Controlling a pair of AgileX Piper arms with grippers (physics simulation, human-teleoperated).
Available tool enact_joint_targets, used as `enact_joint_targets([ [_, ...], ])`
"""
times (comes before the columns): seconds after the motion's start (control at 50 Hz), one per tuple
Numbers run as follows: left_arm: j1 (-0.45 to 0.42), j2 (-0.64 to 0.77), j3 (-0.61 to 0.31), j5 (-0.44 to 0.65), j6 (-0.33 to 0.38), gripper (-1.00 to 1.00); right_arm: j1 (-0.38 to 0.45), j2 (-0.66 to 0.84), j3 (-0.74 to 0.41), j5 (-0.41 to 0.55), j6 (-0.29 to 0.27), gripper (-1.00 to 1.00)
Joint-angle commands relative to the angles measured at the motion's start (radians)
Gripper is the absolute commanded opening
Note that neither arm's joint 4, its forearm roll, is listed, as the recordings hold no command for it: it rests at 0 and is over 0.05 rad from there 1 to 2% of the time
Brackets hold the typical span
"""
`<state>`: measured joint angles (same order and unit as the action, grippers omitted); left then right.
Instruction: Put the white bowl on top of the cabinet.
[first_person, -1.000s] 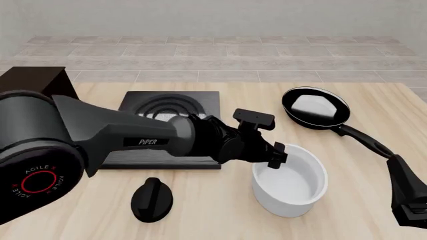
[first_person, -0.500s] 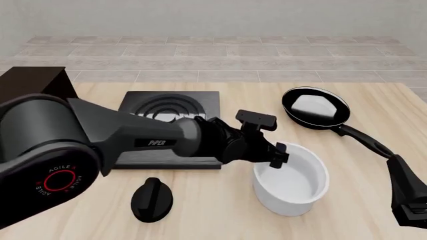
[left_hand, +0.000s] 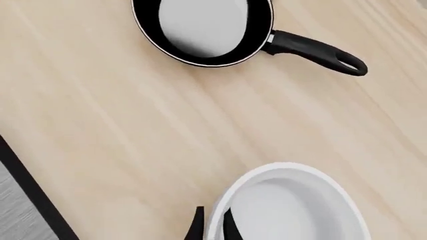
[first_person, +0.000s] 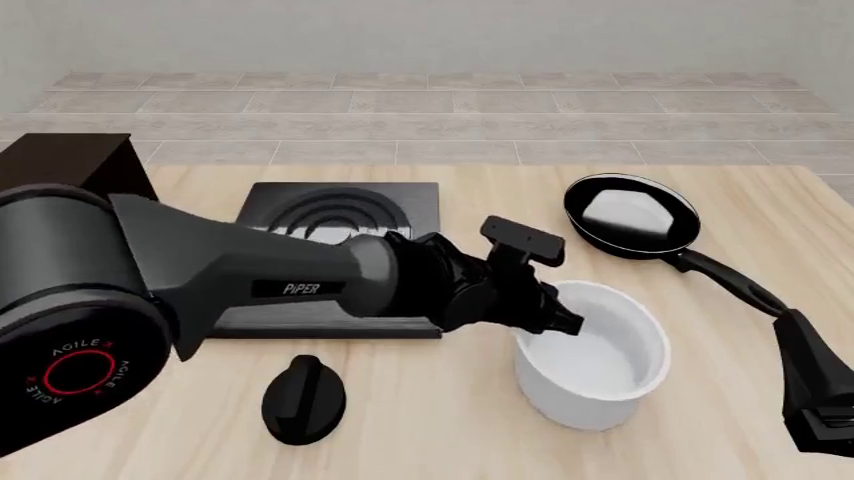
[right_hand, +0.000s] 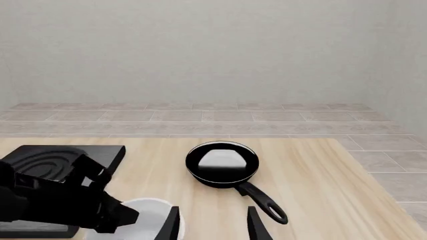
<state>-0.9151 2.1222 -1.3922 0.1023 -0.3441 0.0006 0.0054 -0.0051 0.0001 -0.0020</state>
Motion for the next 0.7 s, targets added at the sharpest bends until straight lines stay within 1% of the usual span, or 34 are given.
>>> enact_joint_targets([
  [0.02,-0.001,-0.112,0.020,0.022,0.009,-1.00,0.000,0.000,0.000,0.000,0.000,1.00],
  [0.18,0.027,-0.175,0.028,0.043,0.023,-1.00,0.000,0.000,0.000,0.000,0.000,1.00],
  [0.28,0.035,-0.219,0.033,0.056,0.019,-1.00,0.000,0.000,0.000,0.000,0.000,1.00],
  [0.3,0.039,-0.226,0.032,0.056,0.028,-1.00,0.000,0.000,0.000,0.000,0.000,1.00],
  [0.56,0.074,-0.289,0.034,0.085,0.045,-1.00,0.000,0.000,0.000,0.000,0.000,1.00],
  [0.7,0.087,-0.317,0.046,0.093,0.041,-1.00,0.000,0.000,0.000,0.000,0.000,1.00],
])
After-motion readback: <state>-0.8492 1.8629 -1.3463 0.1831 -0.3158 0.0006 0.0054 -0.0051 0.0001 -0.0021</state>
